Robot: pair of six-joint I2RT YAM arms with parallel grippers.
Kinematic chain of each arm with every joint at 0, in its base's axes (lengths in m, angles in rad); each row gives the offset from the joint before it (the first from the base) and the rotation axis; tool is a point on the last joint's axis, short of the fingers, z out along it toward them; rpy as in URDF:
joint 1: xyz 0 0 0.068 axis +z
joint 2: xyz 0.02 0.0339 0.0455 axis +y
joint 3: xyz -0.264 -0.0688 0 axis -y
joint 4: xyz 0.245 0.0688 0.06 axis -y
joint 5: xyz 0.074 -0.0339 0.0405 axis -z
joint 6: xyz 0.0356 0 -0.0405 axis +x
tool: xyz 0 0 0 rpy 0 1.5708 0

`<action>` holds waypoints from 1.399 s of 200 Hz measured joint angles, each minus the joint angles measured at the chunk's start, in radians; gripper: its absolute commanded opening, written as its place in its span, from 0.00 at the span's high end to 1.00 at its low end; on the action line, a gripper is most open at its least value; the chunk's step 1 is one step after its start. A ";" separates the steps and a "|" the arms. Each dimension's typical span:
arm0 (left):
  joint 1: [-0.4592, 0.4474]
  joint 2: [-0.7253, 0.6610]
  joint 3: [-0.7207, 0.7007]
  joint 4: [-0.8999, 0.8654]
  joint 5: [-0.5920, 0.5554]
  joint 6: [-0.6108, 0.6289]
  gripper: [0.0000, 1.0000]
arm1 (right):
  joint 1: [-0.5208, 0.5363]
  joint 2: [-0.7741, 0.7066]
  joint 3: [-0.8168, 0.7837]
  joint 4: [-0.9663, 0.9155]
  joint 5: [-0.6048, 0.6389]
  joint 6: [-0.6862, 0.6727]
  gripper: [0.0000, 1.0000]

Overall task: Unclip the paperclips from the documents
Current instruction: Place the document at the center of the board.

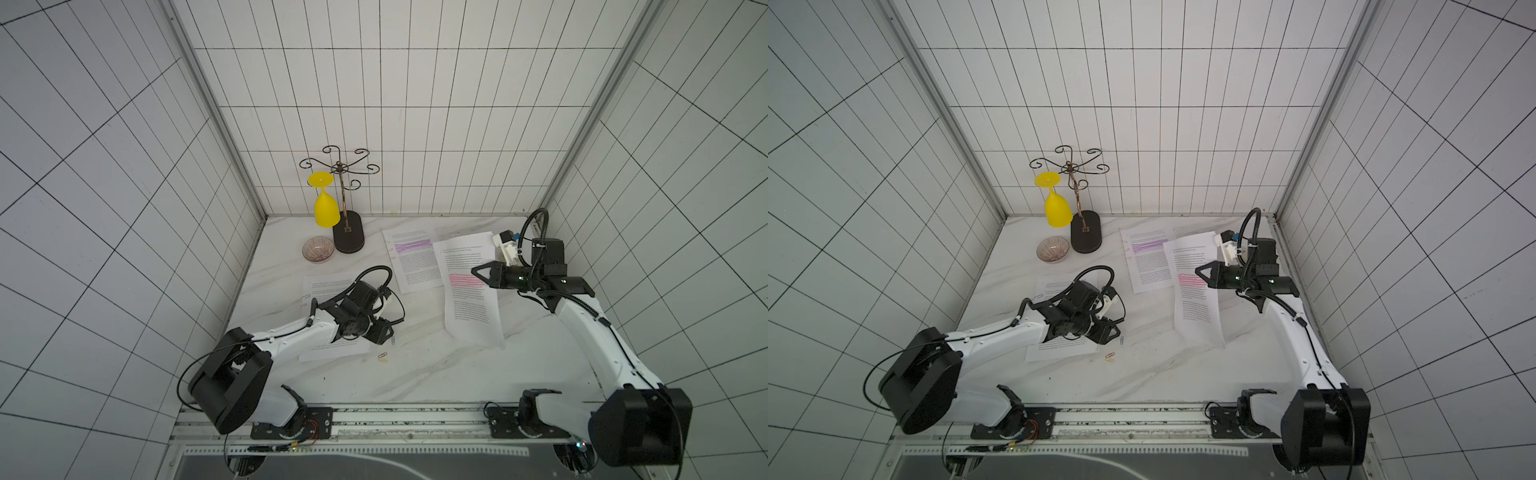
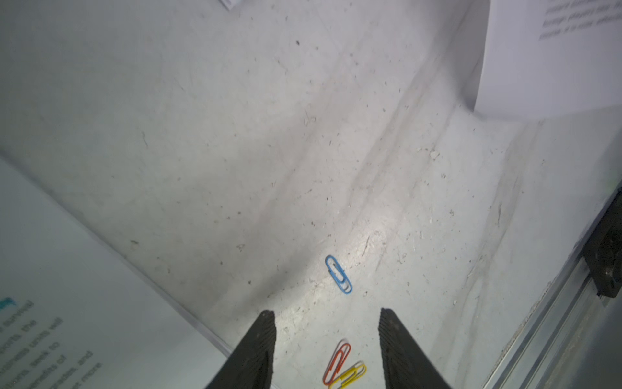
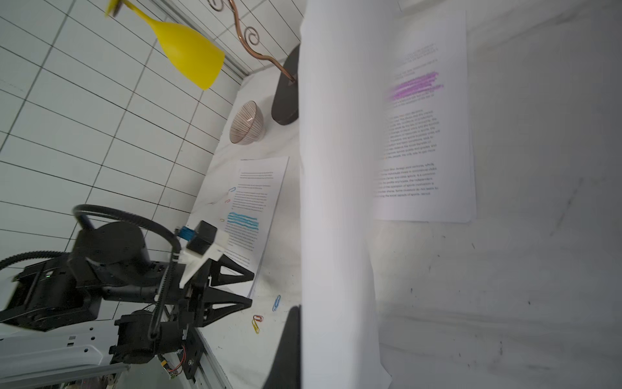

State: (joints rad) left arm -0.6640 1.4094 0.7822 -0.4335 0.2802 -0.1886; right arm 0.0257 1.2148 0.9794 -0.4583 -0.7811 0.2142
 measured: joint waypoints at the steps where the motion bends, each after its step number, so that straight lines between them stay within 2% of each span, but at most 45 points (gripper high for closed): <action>1: 0.000 0.000 0.002 -0.001 -0.001 0.000 0.49 | 0.000 0.001 0.000 -0.002 0.002 0.000 1.00; 20: 0.000 0.001 0.067 -0.029 -0.026 0.018 0.49 | 0.000 0.008 0.000 -0.038 0.077 0.005 1.00; 41: 0.000 0.017 0.138 -0.073 -0.077 0.023 0.52 | -0.001 0.006 0.000 -0.056 0.219 0.010 1.00; 79: 0.018 0.141 0.301 -0.186 -0.177 0.007 0.54 | -0.009 0.012 0.000 -0.065 0.479 0.031 1.00; 127: 0.033 0.229 0.412 -0.235 -0.208 -0.012 0.55 | -0.029 0.080 -0.002 -0.071 0.664 0.044 1.00; 141: 0.033 0.240 0.441 -0.237 -0.207 -0.019 0.55 | -0.041 0.094 -0.002 -0.073 0.702 0.043 0.84; 175: 0.035 0.270 0.480 -0.236 -0.203 -0.031 0.55 | -0.064 0.140 -0.002 -0.073 0.752 0.025 0.86; 184: 0.036 0.277 0.481 -0.236 -0.202 -0.031 0.55 | -0.071 0.159 -0.002 -0.073 0.763 0.024 0.83; 193: 0.037 0.283 0.481 -0.237 -0.201 -0.031 0.55 | -0.079 0.177 -0.002 -0.073 0.771 0.025 0.74; 205: 0.039 0.290 0.485 -0.237 -0.199 -0.031 0.55 | -0.093 0.199 -0.002 -0.074 0.782 0.022 0.53; 214: 0.042 0.291 0.488 -0.237 -0.197 -0.031 0.55 | -0.105 0.213 -0.001 -0.075 0.790 0.019 0.44; 227: 0.048 0.291 0.492 -0.236 -0.193 -0.031 0.54 | -0.117 0.222 0.000 -0.077 0.802 0.017 0.37; 249: 0.072 0.292 0.494 -0.220 -0.166 -0.040 0.50 | -0.124 0.219 0.002 -0.080 0.795 0.012 0.35; 263: 0.102 0.296 0.498 -0.200 -0.135 -0.059 0.46 | -0.124 0.214 0.005 -0.076 0.734 0.009 0.32; 274: 0.135 0.312 0.513 -0.175 -0.108 -0.068 0.28 | -0.114 0.213 0.014 -0.063 0.669 0.011 0.32; 280: 0.153 0.327 0.529 -0.159 -0.095 -0.075 0.22 | -0.101 0.213 0.018 -0.046 0.637 0.011 0.32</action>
State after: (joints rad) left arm -0.5114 1.7367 1.3113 -0.5930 0.1856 -0.2634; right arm -0.0753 1.4277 0.9970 -0.5041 -0.1444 0.2253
